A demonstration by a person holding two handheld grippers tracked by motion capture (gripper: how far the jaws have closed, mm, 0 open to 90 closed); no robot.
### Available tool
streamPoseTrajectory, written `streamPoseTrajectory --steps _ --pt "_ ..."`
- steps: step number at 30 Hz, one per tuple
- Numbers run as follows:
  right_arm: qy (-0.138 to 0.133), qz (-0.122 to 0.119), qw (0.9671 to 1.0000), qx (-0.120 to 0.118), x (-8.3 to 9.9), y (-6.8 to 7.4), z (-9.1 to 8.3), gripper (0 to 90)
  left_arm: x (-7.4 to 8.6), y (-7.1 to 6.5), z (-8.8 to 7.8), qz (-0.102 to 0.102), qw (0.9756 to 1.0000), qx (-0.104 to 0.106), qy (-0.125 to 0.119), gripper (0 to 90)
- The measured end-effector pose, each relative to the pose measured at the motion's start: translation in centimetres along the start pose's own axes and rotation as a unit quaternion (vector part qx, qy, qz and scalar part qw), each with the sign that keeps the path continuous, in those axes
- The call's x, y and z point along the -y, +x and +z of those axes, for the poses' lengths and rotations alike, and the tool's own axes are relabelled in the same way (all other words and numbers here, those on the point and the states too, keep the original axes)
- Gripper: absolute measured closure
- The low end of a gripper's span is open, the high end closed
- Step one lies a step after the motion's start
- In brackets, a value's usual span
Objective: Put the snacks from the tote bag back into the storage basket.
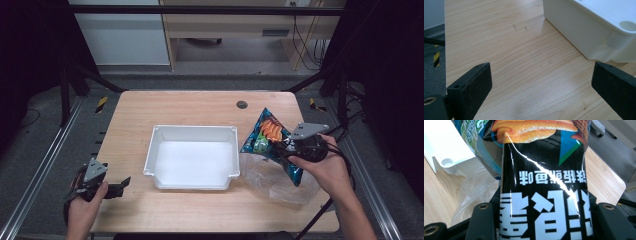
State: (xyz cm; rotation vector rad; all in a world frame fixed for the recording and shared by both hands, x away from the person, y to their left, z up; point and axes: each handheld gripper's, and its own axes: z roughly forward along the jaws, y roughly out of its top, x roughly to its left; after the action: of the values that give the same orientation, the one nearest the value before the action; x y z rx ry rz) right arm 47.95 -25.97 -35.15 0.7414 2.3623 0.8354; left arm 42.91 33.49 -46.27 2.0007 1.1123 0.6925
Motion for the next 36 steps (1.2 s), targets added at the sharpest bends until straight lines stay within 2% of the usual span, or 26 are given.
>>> streamPoseTrajectory --steps 36 --pt "-0.027 -0.017 0.9995 -0.001 -2.3 1.3 0.3 43.5 0.0 -0.1 0.1 0.002 1.0 0.0 0.002 2.7"
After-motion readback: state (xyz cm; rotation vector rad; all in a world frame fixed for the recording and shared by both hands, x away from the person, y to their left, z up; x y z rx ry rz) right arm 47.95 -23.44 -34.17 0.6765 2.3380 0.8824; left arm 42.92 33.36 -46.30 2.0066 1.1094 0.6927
